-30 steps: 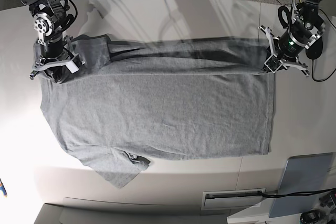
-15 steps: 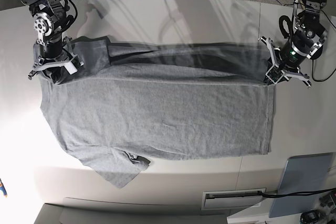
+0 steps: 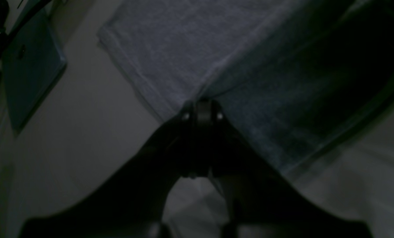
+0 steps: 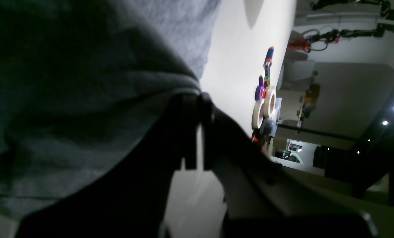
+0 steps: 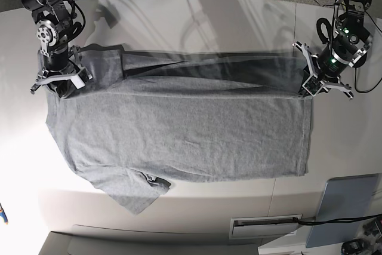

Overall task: Fold the T-shirt properly
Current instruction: 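Lift the shoulder edge and fold it over the shirt body with both grippers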

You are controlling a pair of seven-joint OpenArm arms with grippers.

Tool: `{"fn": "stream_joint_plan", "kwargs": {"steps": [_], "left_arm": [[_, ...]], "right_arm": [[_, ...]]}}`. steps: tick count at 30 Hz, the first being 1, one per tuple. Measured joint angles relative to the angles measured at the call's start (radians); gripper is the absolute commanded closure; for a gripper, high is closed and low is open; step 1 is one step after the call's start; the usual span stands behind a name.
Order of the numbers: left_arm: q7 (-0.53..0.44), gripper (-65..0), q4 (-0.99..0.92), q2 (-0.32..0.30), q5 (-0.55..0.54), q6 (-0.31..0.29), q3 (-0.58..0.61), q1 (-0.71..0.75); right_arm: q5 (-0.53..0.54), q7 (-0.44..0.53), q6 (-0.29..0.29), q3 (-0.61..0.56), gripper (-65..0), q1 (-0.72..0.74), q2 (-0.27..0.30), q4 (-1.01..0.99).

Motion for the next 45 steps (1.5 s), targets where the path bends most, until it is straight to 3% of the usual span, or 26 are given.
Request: {"fn": "stream_joint_plan", "kwargs": {"steps": [28, 38, 40, 41, 43, 45], "left_arm": [[0.026, 0.0, 0.000, 0.000, 0.001, 0.000, 0.000, 0.000], [0.026, 0.0, 0.000, 0.000, 0.001, 0.000, 0.000, 0.000], [0.026, 0.0, 0.000, 0.000, 0.001, 0.000, 0.000, 0.000], [0.026, -0.9, 0.000, 0.000, 0.001, 0.000, 0.000, 0.000], [0.025, -10.9, 0.000, 0.000, 0.001, 0.000, 0.000, 0.000], [0.025, -20.8, 0.000, 0.000, 0.000, 0.000, 0.000, 0.000]], "right_arm": [[0.013, 0.038, 0.022, -0.002, 0.0, 0.076, 0.000, 0.000], [0.098, 0.041, 0.030, -0.002, 0.0, 0.082, 0.000, 0.000], [0.105, 0.041, 0.029, -0.002, -7.4, 0.088, 0.000, 0.000], [0.104, 0.041, 0.030, -0.002, -12.9, 0.093, 0.000, 0.000], [0.105, 0.041, 0.029, -0.002, -20.5, 0.101, 0.000, 0.000], [0.107, 0.041, 0.026, -0.002, -21.5, 0.112, 0.000, 0.000]]}}
